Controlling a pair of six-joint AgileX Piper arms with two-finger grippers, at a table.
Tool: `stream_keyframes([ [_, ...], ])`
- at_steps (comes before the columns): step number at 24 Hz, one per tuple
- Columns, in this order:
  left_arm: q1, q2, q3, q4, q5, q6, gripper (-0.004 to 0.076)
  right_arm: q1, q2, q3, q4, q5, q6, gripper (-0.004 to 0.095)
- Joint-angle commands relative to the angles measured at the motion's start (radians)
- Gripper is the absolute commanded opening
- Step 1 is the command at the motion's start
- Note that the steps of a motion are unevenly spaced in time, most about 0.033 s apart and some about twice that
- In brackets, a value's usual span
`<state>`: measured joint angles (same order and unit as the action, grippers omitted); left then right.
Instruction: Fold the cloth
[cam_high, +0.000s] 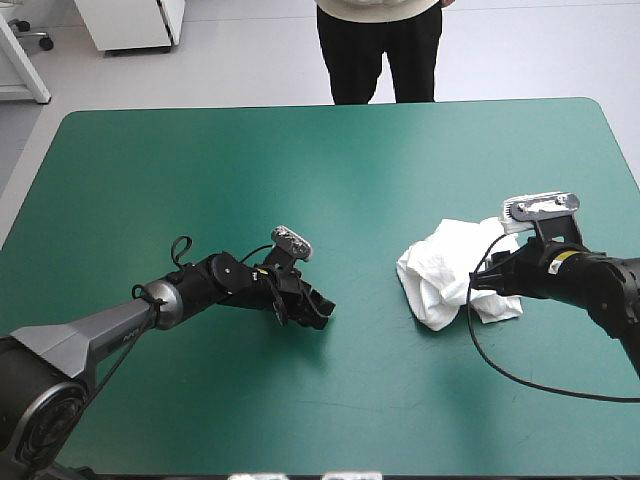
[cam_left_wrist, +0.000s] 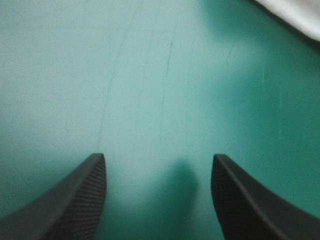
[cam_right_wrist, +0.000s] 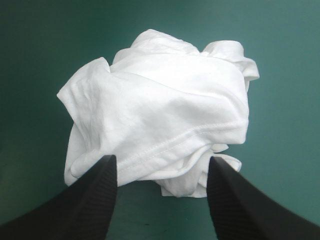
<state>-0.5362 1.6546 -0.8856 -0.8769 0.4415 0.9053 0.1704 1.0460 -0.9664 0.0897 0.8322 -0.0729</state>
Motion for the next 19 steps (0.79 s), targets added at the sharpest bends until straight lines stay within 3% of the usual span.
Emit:
stream_keyframes([
  [1,-0.001,-0.011,0.01,0.026,0.076,-0.031,0.0459,0.002,-0.011,-0.036,0.005,-0.021,0.002,0.0513],
  [15,-0.001,-0.028,0.0,0.055,0.083,-0.041,0.0459,0.002,-0.011,-0.036,0.005,-0.014,0.0,0.0513],
  [19,-0.001,-0.164,-0.1,0.404,0.165,-0.308,0.0456,0.002,-0.007,-0.036,0.005,-0.019,-0.002,0.0513],
])
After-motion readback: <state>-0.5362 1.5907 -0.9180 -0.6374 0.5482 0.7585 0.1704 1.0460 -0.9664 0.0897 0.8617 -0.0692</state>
